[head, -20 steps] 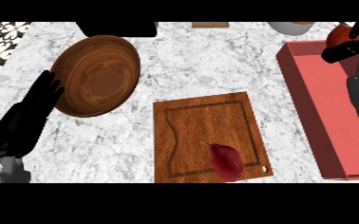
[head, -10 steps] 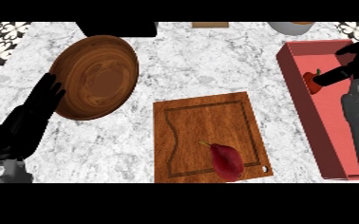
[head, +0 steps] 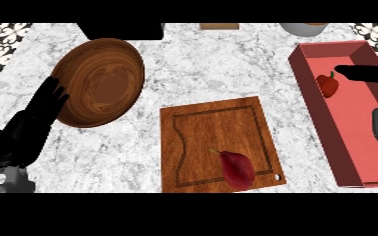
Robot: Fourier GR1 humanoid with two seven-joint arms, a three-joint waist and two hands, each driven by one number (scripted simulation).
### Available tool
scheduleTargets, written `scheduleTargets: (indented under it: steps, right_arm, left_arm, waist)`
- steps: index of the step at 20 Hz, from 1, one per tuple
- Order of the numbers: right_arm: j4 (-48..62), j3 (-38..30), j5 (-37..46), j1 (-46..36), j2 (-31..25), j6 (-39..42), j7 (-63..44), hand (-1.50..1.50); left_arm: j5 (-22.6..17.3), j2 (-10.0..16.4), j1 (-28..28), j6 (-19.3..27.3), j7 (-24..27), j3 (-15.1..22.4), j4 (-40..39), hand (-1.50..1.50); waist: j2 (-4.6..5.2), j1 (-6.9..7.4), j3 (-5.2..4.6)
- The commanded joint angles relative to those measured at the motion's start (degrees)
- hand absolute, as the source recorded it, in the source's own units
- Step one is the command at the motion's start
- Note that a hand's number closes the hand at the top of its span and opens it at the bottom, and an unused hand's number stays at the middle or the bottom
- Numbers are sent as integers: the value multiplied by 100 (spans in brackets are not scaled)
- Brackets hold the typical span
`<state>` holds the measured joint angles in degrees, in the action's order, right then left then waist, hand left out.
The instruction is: Pick the bell pepper from the cutting board and place it in the cardboard box
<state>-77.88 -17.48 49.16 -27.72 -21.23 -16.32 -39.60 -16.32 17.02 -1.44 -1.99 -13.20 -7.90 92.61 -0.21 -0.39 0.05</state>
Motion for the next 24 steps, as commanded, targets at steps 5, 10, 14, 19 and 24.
scheduleTargets:
  steps: [5, 10, 14, 19, 24]
  right_arm:
    - [-1533, -854, -979, 917, 232, -740, 289, -150]
    - [-2463, -1400, -1748, 1867, 285, -591, 517, -150]
    - [-2866, -1992, -2555, 2309, -50, -48, 645, -150]
    - [-3413, -2491, -3361, 3005, -19, 509, 978, -150]
    - [-2962, -2686, -3427, 2971, -233, 686, 1157, -150]
  left_arm:
    - [-212, 30, 268, -196, -101, -154, 202, 0]
    - [56, -40, 84, -27, -94, -118, 101, 0]
    - [-126, 74, -17, -239, -329, -208, 270, 0]
    - [-26, -92, 364, -305, -136, -231, 377, 0]
    - [-23, 16, -108, -351, -482, -342, 340, 0]
  waist:
    - [-15, -48, -5]
    - [-6, -87, -4]
    - [4, -28, -3]
    - [7, -3, -4]
    - [16, 25, -5]
